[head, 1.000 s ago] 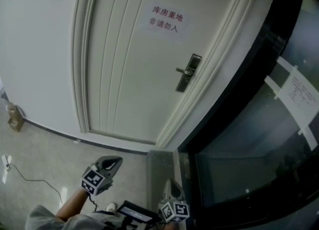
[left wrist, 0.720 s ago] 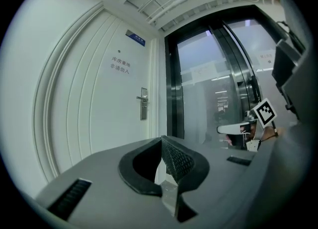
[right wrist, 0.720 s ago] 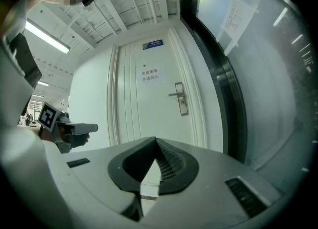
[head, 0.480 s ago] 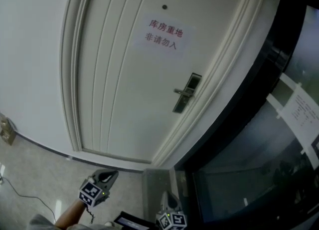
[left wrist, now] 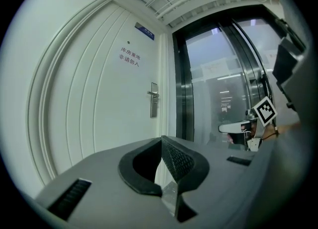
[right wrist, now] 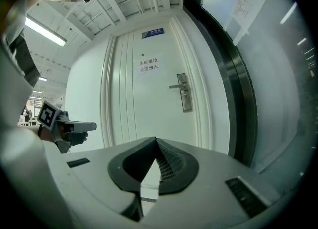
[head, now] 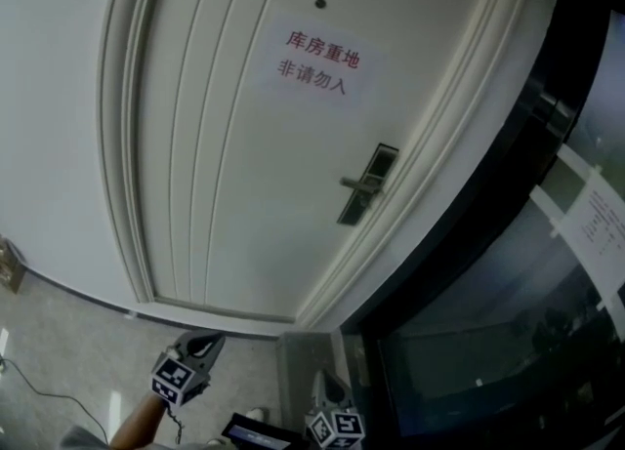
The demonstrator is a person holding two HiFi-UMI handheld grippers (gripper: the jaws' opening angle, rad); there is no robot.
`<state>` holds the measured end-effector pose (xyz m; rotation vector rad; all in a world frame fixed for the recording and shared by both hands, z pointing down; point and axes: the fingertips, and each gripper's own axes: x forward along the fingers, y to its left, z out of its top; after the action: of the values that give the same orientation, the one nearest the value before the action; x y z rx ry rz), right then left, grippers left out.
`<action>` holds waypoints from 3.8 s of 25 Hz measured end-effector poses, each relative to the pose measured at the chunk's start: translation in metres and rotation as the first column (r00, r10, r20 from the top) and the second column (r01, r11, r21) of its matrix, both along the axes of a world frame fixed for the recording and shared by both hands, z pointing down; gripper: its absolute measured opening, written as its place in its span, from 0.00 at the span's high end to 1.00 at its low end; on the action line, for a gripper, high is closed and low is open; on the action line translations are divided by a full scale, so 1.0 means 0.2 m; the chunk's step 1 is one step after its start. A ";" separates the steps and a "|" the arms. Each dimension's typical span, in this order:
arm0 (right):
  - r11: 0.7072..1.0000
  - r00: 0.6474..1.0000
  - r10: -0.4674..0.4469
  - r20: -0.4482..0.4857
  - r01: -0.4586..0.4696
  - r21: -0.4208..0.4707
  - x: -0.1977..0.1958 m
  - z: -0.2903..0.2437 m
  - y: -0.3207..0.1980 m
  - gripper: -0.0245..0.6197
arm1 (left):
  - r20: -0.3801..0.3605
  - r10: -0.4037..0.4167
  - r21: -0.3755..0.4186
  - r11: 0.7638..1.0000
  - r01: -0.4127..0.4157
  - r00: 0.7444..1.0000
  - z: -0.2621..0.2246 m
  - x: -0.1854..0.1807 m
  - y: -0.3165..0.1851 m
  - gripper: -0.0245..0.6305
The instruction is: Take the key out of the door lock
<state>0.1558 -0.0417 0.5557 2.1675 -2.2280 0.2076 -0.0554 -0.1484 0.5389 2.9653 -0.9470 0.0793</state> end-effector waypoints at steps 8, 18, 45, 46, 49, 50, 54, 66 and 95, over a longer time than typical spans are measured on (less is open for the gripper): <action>1.000 1.000 -0.002 -0.009 0.002 0.023 0.20 -0.05 -0.35 0.94 | -0.005 -0.048 -0.002 0.999 0.048 0.999 -0.01 0.10 -0.32 0.95; 0.997 0.999 -0.036 -0.034 0.038 0.063 0.52 -0.19 -0.88 0.94 | -0.012 -0.073 0.007 0.997 0.073 0.997 -0.13 0.39 -0.78 0.95; 0.984 0.772 0.073 -0.631 0.045 0.170 0.93 -0.73 -1.73 0.94 | 0.008 -0.146 -0.001 0.989 0.146 0.989 -0.14 0.61 -1.26 0.95; 0.983 0.747 0.093 -0.658 0.038 0.182 0.94 -0.76 -1.75 0.94 | 0.009 -0.147 0.001 0.989 0.147 0.989 -0.15 0.61 -1.26 0.95; 0.979 0.668 0.131 -0.733 0.029 0.202 0.97 -0.82 -1.82 0.94 | 0.013 -0.153 0.001 0.988 0.153 0.988 -0.14 0.63 -1.27 0.95; 0.979 0.646 0.135 -0.752 0.029 0.201 0.98 -0.84 -1.84 0.94 | 0.016 -0.156 0.000 0.988 0.156 0.988 -0.14 0.63 -1.27 0.95; 0.987 0.569 0.109 -0.815 0.033 0.156 0.99 -0.88 -1.93 0.85 | 0.019 -0.170 -0.006 0.985 0.170 0.985 -0.12 0.63 -1.28 0.95; 0.997 0.412 0.063 -0.909 0.021 0.078 1.06 -0.80 -2.16 0.74 | 0.029 -0.185 -0.022 0.982 0.186 0.982 -0.09 0.62 -1.29 0.95; 0.997 0.248 0.082 -0.965 -0.028 0.077 1.05 -0.79 -2.23 0.93 | 0.026 -0.208 -0.038 0.977 0.209 0.978 -0.06 0.54 -1.30 0.95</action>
<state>0.3663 -0.4872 0.3969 1.5348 -1.3316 -0.9686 0.0526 -0.4093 0.5274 2.8147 -1.2364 0.1250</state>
